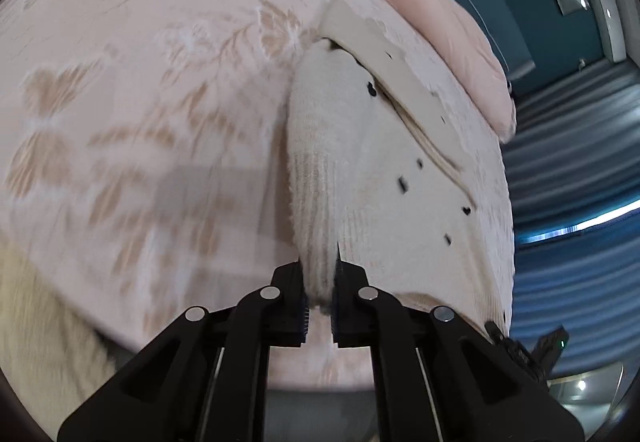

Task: Fold small clothes
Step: 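Lift the hem with both tools and fold it toward the collar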

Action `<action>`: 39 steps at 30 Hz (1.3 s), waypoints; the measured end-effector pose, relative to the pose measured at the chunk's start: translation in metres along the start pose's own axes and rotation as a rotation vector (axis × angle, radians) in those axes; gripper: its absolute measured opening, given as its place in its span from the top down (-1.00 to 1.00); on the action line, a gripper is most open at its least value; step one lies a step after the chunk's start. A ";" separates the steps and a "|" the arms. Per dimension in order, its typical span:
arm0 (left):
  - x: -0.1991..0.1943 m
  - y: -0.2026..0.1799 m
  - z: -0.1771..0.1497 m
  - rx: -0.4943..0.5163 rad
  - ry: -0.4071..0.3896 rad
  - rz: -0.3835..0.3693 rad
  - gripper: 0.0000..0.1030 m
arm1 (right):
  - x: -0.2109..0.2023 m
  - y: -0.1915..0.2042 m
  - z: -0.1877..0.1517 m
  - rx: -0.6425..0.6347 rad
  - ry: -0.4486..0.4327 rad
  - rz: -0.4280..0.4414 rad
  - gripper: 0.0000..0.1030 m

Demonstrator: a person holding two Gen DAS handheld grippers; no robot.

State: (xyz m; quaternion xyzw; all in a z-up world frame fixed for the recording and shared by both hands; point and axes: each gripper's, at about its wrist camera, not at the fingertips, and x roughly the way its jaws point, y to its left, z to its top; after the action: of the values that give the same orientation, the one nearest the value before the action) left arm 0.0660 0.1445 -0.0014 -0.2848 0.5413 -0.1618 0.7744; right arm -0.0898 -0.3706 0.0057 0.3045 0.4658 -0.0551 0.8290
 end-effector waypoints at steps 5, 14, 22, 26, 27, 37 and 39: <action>-0.019 0.015 -0.074 0.047 0.125 0.049 0.88 | -0.012 -0.033 -0.066 -0.092 0.212 -0.091 0.87; -0.022 0.045 -0.116 -0.031 0.227 0.020 0.77 | -0.008 -0.059 -0.102 0.013 0.229 -0.022 0.83; 0.009 0.047 -0.106 -0.087 0.217 0.100 0.07 | 0.002 -0.048 -0.105 0.003 0.193 -0.028 0.67; 0.027 0.036 -0.103 -0.058 0.209 0.152 -0.31 | 0.006 -0.047 -0.104 0.022 0.175 -0.018 0.58; 0.033 0.034 -0.102 -0.045 0.212 0.171 -0.38 | 0.007 -0.046 -0.103 0.028 0.169 -0.012 0.50; 0.065 0.020 -0.106 0.010 0.219 0.205 0.36 | 0.020 -0.036 -0.096 0.003 0.149 -0.058 0.85; 0.056 0.037 -0.105 -0.067 0.216 0.171 0.75 | 0.013 -0.046 -0.097 0.058 0.121 -0.036 0.85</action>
State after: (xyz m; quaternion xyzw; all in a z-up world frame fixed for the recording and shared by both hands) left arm -0.0132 0.1146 -0.0922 -0.2441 0.6490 -0.1069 0.7126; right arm -0.1711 -0.3515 -0.0627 0.3225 0.5186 -0.0652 0.7892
